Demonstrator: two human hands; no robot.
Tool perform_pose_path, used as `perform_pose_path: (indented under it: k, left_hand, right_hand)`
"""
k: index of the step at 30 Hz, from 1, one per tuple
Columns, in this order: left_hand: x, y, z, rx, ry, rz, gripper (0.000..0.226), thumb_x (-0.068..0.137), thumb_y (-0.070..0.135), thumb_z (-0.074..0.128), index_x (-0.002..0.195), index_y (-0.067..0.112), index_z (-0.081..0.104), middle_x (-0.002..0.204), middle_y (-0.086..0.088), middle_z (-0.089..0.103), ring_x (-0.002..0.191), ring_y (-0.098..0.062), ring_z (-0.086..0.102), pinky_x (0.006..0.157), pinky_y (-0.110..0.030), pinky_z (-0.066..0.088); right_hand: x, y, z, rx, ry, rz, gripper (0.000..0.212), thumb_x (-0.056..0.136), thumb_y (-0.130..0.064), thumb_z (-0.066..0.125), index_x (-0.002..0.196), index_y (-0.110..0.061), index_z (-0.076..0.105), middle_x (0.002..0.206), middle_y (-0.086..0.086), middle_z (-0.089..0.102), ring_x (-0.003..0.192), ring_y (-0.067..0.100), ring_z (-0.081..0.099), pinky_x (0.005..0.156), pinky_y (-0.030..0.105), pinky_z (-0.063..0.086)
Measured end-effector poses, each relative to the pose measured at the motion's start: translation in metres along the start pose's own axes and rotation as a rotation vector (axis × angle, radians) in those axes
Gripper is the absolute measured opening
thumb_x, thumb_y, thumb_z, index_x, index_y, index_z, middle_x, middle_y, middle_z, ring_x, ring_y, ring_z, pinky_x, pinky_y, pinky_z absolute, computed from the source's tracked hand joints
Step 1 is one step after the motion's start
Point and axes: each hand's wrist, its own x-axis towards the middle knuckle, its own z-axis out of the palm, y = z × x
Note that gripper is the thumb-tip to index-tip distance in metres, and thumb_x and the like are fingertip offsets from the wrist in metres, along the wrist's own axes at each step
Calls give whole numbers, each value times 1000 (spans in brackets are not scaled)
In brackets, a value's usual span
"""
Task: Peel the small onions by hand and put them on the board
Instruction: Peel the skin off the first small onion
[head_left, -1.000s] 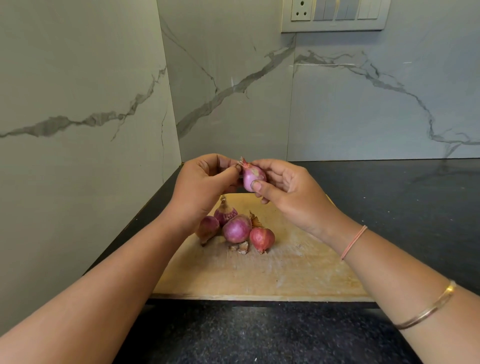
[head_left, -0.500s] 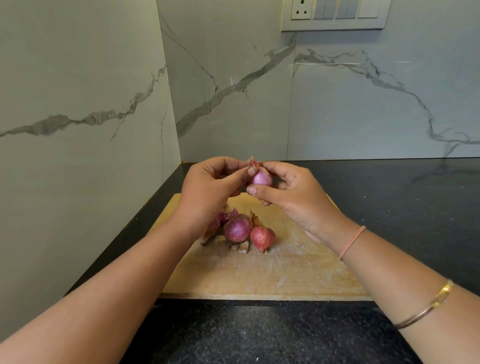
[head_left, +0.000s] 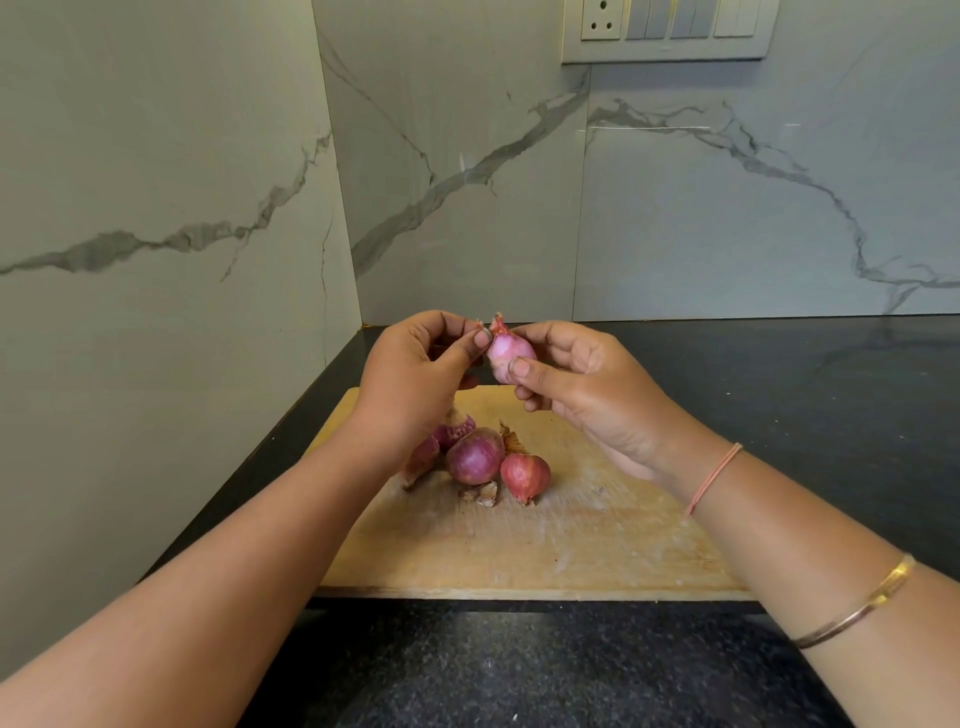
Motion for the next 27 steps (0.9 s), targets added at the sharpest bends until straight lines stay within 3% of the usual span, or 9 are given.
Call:
perform_pose_path:
  k: [4,10,13,16,19,22,27]
  left_hand:
    - [1,-2,-1,107,18,39,12,91,14,59,81,21,63,84,-2,68,84,-17,66,67,-19,56]
    - [2,-3,-3,205,40,72,16,91,16,59,79,26,60,79,5,66,78,-18,65,76,-40,57]
    - [1,-2,-3,206,41,78,14,91,17,59,80,25,60,78,5,65,76,-16,64,73,-35,58]
    - [0,1,-3,58,-11,-10,9,92,19,58,88,15,65,86,-3,69,80,-13,67,66,-21,57]
    - [-1,2,-1,-97,-98,-109,19,89,24,60,97,8,68,91,-6,72,84,-11,70,69,-19,56]
    - [-3,3,1,-157,-110,-112,13,84,17,66,91,6,68,86,-5,71,77,-8,69,68,-19,54]
    - [-3,2,2,-212,-108,-105,4,82,7,67,79,5,65,79,-7,69,72,-11,68,69,-20,55]
  right_hand:
    - [-1,-1,-1,25,-25,31,21,93,-5,54,113,-11,61,90,4,65,70,9,54,61,21,46]
    - [-1,-5,-3,234,-112,101,22,95,-4,48,113,-2,60,87,9,63,70,13,59,65,25,52]
    - [0,-5,-3,299,-102,113,23,94,-4,48,115,-3,58,85,11,63,68,15,60,65,25,54]
    - [0,-5,-4,339,-81,120,25,93,-2,50,116,-4,57,81,12,64,67,16,61,62,24,54]
    - [1,-4,-5,357,-58,129,25,93,-2,50,117,-3,57,78,10,63,68,17,59,61,23,52]
    - [1,-3,-5,325,-62,131,26,90,-7,56,115,-4,59,79,6,60,69,15,57,62,22,50]
    - [-1,1,-1,65,23,53,41,75,-8,75,111,-19,61,105,5,63,78,10,58,63,22,48]
